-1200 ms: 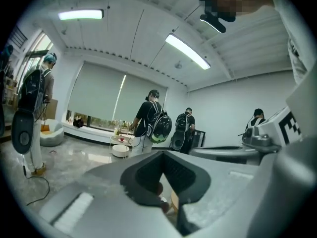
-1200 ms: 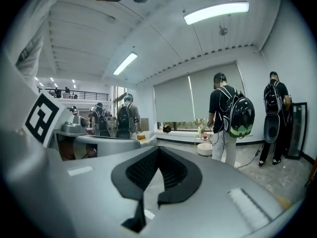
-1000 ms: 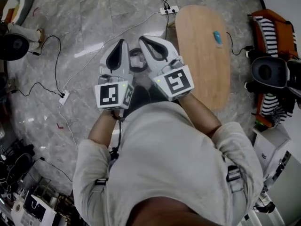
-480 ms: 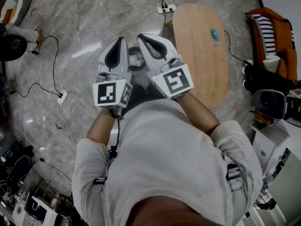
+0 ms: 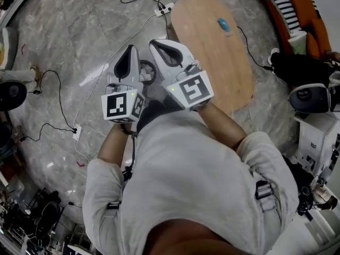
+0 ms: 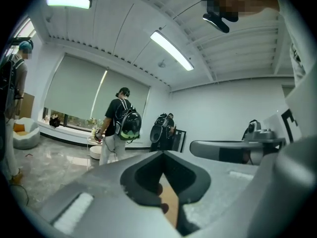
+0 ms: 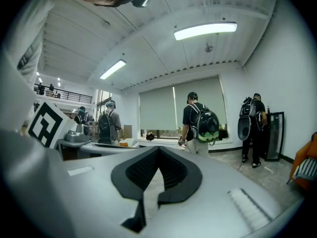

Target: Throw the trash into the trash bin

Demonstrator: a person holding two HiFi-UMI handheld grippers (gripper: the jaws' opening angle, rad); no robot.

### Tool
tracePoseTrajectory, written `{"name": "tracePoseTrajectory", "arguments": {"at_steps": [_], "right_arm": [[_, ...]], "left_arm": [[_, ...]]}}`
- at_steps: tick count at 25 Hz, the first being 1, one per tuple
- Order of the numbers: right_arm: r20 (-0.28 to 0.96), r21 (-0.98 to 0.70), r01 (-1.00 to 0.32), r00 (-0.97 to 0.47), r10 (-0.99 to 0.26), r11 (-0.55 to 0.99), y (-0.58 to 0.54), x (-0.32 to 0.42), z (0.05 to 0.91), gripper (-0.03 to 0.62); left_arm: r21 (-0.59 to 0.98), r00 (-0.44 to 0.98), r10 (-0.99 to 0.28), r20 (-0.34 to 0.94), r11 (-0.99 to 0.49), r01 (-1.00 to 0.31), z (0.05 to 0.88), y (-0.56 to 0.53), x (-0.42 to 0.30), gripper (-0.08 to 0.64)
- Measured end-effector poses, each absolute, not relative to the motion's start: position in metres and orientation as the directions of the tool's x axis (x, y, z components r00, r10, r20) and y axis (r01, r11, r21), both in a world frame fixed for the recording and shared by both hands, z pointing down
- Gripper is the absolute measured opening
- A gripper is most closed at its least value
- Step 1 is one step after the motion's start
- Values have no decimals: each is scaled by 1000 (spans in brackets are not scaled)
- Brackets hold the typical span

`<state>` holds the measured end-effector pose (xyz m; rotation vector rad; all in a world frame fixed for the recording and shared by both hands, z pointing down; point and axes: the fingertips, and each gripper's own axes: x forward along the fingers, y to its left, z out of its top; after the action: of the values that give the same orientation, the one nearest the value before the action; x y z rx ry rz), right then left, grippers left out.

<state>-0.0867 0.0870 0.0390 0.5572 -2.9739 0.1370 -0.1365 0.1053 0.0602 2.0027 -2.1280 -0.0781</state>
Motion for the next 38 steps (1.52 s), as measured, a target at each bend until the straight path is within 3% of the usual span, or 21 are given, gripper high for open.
{"name": "tracePoseTrajectory", "arguments": {"at_steps": [19, 27, 38], "right_arm": [[178, -12, -725, -679, -712, 689, 50, 28, 50, 8], [185, -8, -810, -578, -795, 587, 45, 43, 56, 8], [225, -34, -877, -475, -851, 480, -32, 139, 95, 8]], "left_arm": [[208, 325, -940, 107, -299, -931, 61, 55, -59, 17], [180, 492, -864, 107, -470, -864, 65, 27, -23, 18], [212, 562, -805, 188, -526, -824, 114, -57, 49, 18]]}}
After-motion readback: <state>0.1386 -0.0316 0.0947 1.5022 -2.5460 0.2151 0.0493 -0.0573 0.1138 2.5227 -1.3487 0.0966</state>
